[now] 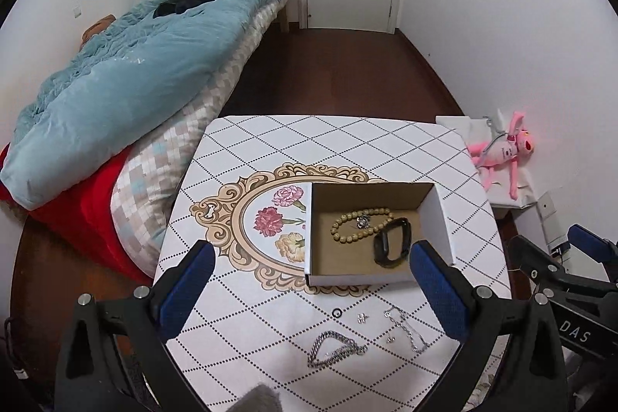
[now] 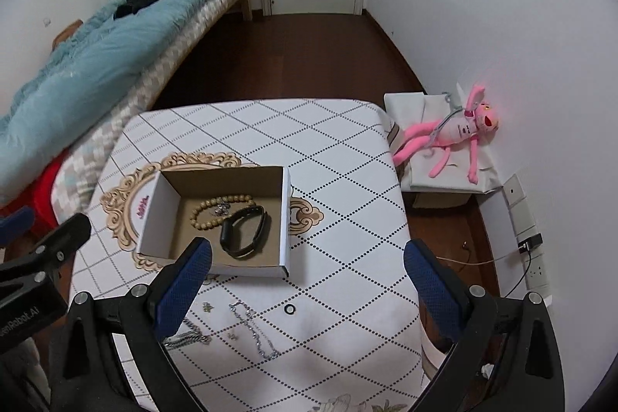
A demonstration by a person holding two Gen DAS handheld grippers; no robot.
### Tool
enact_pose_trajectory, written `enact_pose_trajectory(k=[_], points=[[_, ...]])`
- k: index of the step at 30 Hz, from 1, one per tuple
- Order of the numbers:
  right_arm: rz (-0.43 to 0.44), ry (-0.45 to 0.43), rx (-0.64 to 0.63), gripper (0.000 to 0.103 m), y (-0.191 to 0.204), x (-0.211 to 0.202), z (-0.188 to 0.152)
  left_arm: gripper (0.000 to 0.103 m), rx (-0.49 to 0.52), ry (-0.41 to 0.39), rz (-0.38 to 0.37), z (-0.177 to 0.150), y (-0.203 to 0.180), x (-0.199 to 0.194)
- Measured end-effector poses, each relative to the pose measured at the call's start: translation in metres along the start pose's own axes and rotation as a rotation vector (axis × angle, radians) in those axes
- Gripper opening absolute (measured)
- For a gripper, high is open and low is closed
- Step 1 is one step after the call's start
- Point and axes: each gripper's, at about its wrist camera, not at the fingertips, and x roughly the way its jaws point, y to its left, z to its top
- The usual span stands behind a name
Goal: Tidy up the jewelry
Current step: 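Grasp the thin silver necklace with the right gripper while the left grasps the silver chain bracelet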
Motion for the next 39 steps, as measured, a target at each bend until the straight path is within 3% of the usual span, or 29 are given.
enact_pose_trajectory(k=[6, 12, 14, 16, 20, 22, 27, 29, 31, 33, 35, 37, 39], points=[[0.04, 0.006, 0.034, 0.101, -0.003, -0.016, -0.013, 0.103, -0.014, 0.044, 0.004, -0.018, 0.004, 0.003], [0.069, 0.138, 0.053, 0.1, -0.002, 0.021, -0.055, 0.103, -0.014, 0.153, 0.055, -0.058, 0.015, 0.038], [0.099, 0.188, 0.069, 0.091, -0.002, 0.038, -0.071, 0.103, -0.015, 0.195, 0.079, -0.072, 0.021, 0.053], [0.128, 0.248, 0.086, 0.073, -0.003, 0.06, -0.088, 0.102, -0.016, 0.24, 0.093, -0.085, 0.026, 0.068], [0.195, 0.32, 0.11, 0.064, 0.004, 0.094, -0.118, 0.101, -0.036, 0.322, 0.053, -0.108, 0.036, 0.097], [0.194, 0.333, 0.106, 0.063, 0.007, 0.105, -0.127, 0.088, -0.05, 0.357, 0.014, -0.116, 0.038, 0.107], [0.16, 0.341, 0.123, 0.063, 0.004, 0.116, -0.139, 0.082, -0.025, 0.39, -0.038, -0.126, 0.027, 0.123], [0.149, 0.334, 0.131, 0.063, 0.0, 0.117, -0.139, 0.075, 0.001, 0.395, -0.036, -0.128, 0.02, 0.127], [0.139, 0.327, 0.137, 0.063, -0.005, 0.117, -0.137, 0.063, 0.028, 0.405, -0.033, -0.132, 0.011, 0.132], [0.13, 0.322, 0.15, 0.063, -0.01, 0.117, -0.136, 0.061, 0.062, 0.379, -0.019, -0.133, 0.003, 0.131], [0.119, 0.32, 0.158, 0.063, -0.015, 0.116, -0.134, 0.049, 0.083, 0.359, -0.03, -0.134, -0.005, 0.127], [0.115, 0.323, 0.166, 0.063, -0.019, 0.117, -0.133, 0.017, 0.12, 0.346, -0.047, -0.134, -0.014, 0.125], [0.11, 0.328, 0.172, 0.063, -0.023, 0.119, -0.133, 0.005, 0.142, 0.348, -0.06, -0.135, -0.022, 0.124]])
